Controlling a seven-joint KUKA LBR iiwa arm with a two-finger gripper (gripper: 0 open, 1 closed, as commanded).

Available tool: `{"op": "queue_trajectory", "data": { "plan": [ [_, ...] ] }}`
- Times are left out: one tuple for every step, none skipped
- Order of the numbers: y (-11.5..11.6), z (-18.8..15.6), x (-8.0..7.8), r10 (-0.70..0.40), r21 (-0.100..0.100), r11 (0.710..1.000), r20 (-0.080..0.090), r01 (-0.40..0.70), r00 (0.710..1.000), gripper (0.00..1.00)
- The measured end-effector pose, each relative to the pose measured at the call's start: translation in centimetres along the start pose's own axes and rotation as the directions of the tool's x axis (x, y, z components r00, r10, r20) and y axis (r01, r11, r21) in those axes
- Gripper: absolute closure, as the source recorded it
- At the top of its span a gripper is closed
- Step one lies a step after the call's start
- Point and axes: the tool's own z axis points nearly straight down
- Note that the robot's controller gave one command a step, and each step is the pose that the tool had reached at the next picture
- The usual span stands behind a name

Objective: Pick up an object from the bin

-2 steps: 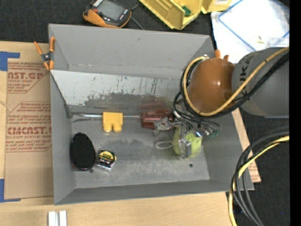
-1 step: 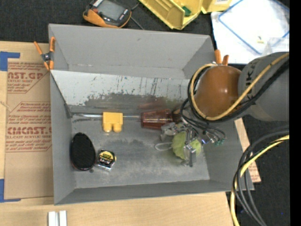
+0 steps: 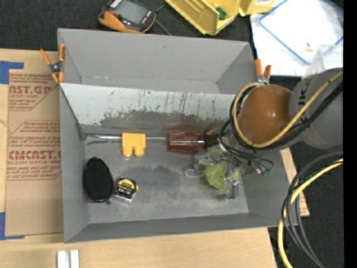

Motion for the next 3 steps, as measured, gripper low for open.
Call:
{"op": "queue_trajectory", "data": {
  "plan": [
    [-0.9,-9.1,0.2,0.068,-0.003,0.998,-0.004,-0.068,0.998,0.0],
    [-1.6,-2.4,2.7,-0.001,-0.001,1.0,0.001,0.001,1.0,0.0],
    [-0.7,-5.1,2.9,-0.009,0.002,1.0,0.003,0.009,1.0,0.0]
  ]
}}
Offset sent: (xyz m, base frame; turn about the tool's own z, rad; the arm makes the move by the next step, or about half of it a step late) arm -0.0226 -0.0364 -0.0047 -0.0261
